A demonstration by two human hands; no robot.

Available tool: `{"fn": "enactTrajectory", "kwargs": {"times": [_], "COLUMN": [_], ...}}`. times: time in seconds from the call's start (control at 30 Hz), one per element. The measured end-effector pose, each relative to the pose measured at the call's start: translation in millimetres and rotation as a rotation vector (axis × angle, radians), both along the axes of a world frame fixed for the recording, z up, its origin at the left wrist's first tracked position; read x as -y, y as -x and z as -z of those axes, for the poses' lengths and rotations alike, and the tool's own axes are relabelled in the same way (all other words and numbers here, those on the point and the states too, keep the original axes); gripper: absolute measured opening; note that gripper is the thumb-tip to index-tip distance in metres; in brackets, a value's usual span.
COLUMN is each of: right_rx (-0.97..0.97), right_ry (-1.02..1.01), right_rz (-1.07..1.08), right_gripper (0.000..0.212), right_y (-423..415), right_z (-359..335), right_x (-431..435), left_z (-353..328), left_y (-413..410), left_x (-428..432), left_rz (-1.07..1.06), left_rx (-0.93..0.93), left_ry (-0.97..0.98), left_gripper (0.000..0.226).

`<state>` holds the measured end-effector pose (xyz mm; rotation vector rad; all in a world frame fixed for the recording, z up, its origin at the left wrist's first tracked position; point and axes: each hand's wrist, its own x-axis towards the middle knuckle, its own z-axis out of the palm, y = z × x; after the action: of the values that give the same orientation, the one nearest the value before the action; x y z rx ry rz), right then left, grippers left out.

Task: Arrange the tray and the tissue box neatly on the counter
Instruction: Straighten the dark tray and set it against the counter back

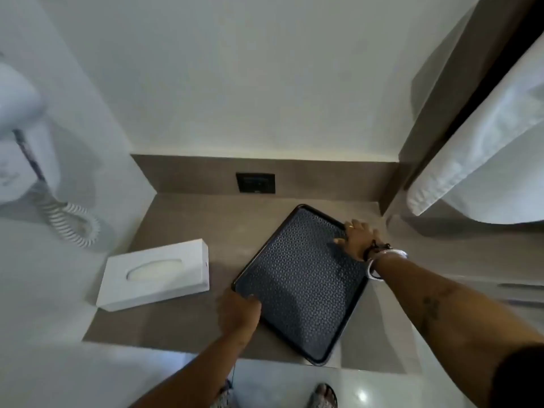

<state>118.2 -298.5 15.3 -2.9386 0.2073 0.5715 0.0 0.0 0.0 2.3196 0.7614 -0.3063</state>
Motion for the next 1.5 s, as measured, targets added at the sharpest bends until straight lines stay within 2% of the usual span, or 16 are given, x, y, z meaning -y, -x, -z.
{"fn": "enactTrajectory", "kwargs": {"times": [0.07, 0.17, 0.37, 0.43, 0.5, 0.57, 0.7, 0.8, 0.97, 1.03, 1.1, 1.17, 1.27, 1.37, 1.43, 1.5], "right_rx": [0.032, 0.042, 0.034, 0.028, 0.061, 0.121, 0.162, 0.199, 0.245, 0.255, 0.267, 0.283, 0.302, 0.316, 0.319, 0.4], "right_ry": [0.003, 0.008, -0.054, -0.082, -0.149, -0.253, -0.432, -0.486, -0.522, -0.538, -0.56, -0.551, -0.536, -0.466, -0.274, -0.134], "right_rz": [0.045, 0.064, 0.141, 0.195, 0.281, 0.397, 0.63, 0.762, 0.876, 0.903, 0.932, 0.939, 0.932, 0.886, 0.783, 0.644], "right_gripper": [0.061, 0.054, 0.04, 0.046, 0.044, 0.026, 0.013, 0.01, 0.027, 0.027, 0.019, 0.014, 0.011, 0.012, 0.022, 0.031], "right_y": [1.9, 1.9, -9.9, -10.8, -7.3, 1.2, 32.1, 62.5, 99.2, 103.8, 105.1, 105.0, 105.7, 109.0, 118.2, 135.1], "right_z": [11.2, 29.4, 34.0, 33.8, 32.7, 32.6, 32.6, 38.7, 49.8, 54.1, 58.9, 61.2, 58.9, 52.3, 45.8, 41.2], "right_x": [4.6, 11.3, 21.1, 24.9, 28.6, 31.4, 29.3, 15.9, -11.1, -16.7, -21.2, -24.3, -27.1, -29.3, -34.9, -47.3], "left_z": [5.9, 16.2, 29.0, 26.3, 20.9, 16.6, 6.3, 0.7, 9.2, 12.1, 15.9, 18.7, 25.5, 22.3, 19.7, 21.7], "left_y": [1.6, 11.1, 12.2, 8.9, 4.2, -4.6, -42.0, -73.7, -104.7, -109.1, -111.8, -112.0, -112.3, -107.3, -98.2, -77.1], "left_x": [6.2, 18.9, 36.5, 38.2, 35.2, 24.1, -6.7, -24.7, -41.9, -42.6, -44.5, -46.7, -47.9, -42.6, -37.0, -30.7], "left_rz": [-0.113, -0.18, -0.367, -0.401, -0.369, -0.337, -0.133, 0.041, 0.18, 0.191, 0.179, 0.176, 0.192, 0.25, 0.354, 0.513], "left_rx": [-0.045, -0.185, -0.199, -0.184, -0.15, -0.106, 0.014, 0.11, 0.109, 0.121, 0.123, 0.126, 0.125, 0.14, 0.195, 0.268], "left_ry": [0.076, 0.208, 0.367, 0.364, 0.326, 0.331, 0.337, 0.26, 0.189, 0.184, 0.175, 0.168, 0.158, 0.036, -0.116, -0.169], "left_gripper": [0.032, 0.033, 0.039, 0.037, 0.033, 0.025, 0.006, 0.03, 0.016, 0.021, 0.036, 0.04, 0.016, 0.009, 0.027, 0.053]}}
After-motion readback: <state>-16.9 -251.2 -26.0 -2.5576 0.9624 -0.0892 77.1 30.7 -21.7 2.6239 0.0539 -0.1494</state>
